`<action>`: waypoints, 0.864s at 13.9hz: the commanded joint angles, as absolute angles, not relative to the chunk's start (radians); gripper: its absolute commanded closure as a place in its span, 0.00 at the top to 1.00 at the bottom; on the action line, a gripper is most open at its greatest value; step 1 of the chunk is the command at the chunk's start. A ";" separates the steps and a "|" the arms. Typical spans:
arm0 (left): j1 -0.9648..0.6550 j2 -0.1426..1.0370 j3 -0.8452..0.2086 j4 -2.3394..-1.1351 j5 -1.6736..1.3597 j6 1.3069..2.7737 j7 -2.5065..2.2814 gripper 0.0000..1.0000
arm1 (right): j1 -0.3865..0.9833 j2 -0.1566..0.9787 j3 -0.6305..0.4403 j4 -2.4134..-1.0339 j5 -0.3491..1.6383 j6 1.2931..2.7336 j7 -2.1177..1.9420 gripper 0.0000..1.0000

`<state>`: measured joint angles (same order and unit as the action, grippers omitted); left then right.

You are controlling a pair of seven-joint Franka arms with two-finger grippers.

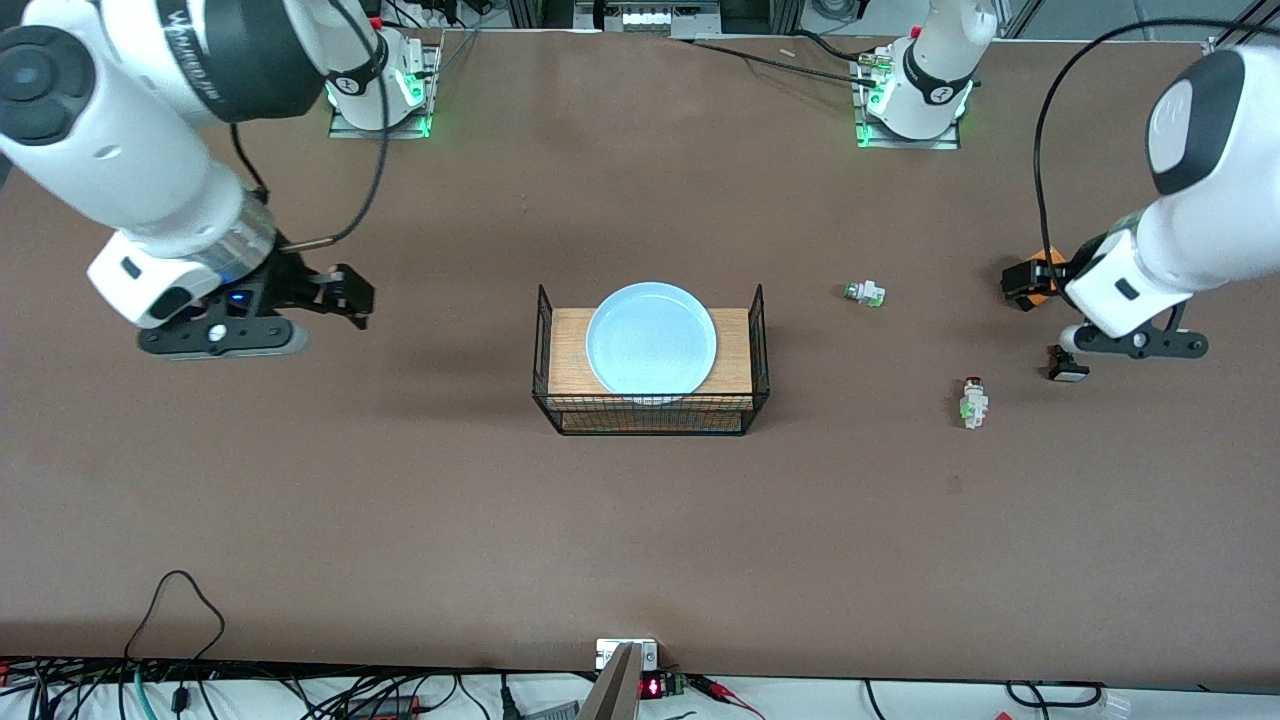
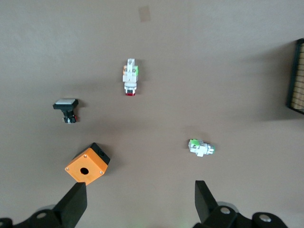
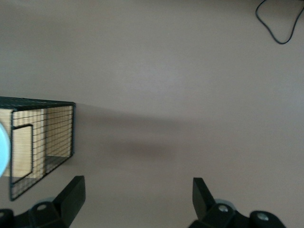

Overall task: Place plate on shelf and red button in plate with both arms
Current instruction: 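Withdraw the right gripper while the left gripper reaches the red-button switch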

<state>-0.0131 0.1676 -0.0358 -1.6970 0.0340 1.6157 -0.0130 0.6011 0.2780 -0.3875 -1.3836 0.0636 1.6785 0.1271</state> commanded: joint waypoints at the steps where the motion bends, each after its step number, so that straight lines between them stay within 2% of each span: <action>1: 0.001 0.192 -0.037 -1.681 0.052 1.592 -0.003 1.00 | 0.572 0.255 -0.413 -1.387 0.054 1.654 -0.003 1.00; 6: 0.028 0.300 -0.044 -1.684 0.055 1.643 0.119 1.00 | 0.486 0.186 -0.413 -1.473 0.038 1.654 -0.046 1.00; 10: 0.026 0.383 -0.044 -1.738 0.055 1.814 0.143 1.00 | 0.425 0.147 -0.402 -1.514 0.014 1.629 -0.057 1.00; 12: 0.031 0.406 -0.043 -1.823 0.055 2.013 0.141 1.00 | 0.405 0.144 -0.402 -1.519 0.017 1.588 -0.058 1.00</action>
<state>0.0234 0.4052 -0.0416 -1.7476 0.0341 1.8753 0.1171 0.4295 0.1801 -0.4237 -1.4832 0.0276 1.6191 -0.0474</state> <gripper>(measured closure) 0.000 0.000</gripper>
